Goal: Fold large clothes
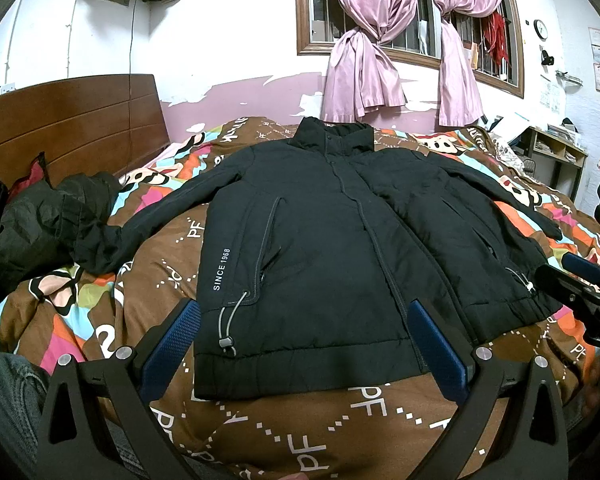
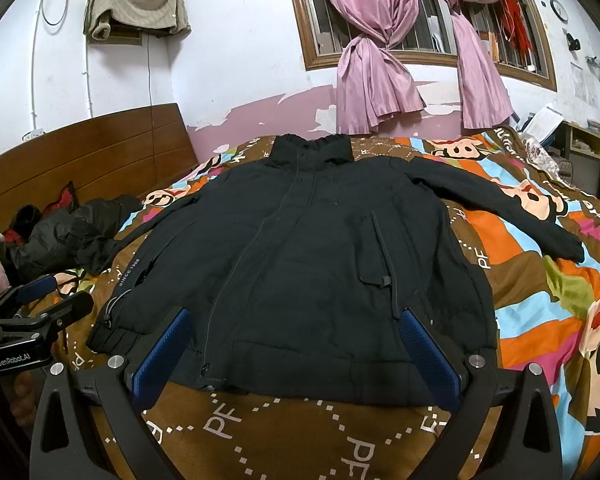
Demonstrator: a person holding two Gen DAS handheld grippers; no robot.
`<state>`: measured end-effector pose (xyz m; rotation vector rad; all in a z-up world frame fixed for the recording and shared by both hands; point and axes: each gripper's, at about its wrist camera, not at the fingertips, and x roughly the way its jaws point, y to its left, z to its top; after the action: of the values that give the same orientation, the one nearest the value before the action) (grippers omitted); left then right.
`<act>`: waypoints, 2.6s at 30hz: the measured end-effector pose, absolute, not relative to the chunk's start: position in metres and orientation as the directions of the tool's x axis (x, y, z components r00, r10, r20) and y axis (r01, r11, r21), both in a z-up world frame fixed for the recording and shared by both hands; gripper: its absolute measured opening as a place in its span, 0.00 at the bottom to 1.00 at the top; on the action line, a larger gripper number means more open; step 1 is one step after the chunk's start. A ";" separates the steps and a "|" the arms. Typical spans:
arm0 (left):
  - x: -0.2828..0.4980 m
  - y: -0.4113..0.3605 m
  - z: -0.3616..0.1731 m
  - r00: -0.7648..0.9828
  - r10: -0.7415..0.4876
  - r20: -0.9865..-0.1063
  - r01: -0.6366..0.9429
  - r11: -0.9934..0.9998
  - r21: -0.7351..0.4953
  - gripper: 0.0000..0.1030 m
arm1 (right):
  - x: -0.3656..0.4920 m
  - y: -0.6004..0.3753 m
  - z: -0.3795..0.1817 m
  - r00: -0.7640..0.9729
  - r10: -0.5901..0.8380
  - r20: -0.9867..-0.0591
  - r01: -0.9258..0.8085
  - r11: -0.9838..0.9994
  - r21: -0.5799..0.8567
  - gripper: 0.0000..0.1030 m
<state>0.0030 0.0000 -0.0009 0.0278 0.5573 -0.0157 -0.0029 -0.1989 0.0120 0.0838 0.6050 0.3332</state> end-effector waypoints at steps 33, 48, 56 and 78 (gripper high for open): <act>0.003 0.000 -0.001 0.849 -0.007 -0.528 0.022 1.000 0.022 0.98 | -0.004 -0.201 0.010 0.777 0.323 -0.540 -0.268 0.946 0.182 1.00; 0.033 0.011 -0.007 0.775 -0.061 -0.629 0.035 0.998 -0.054 0.98 | 0.023 -0.203 0.000 0.705 0.093 -0.703 -0.057 0.996 0.075 1.00; 0.082 0.009 0.019 0.792 -0.015 -0.610 -0.006 0.999 -0.032 0.98 | 0.060 -0.240 0.008 0.711 -0.007 -0.703 0.036 0.999 0.026 1.00; 0.270 -0.119 0.009 0.706 -0.115 -0.699 0.179 0.984 0.019 0.98 | 0.203 -0.386 -0.023 0.666 -0.114 -0.737 0.220 0.974 0.048 1.00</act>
<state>0.2695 -0.1188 0.0091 0.0877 0.7703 -0.1631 0.2027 -0.3862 -0.0234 0.1370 0.8216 -0.1889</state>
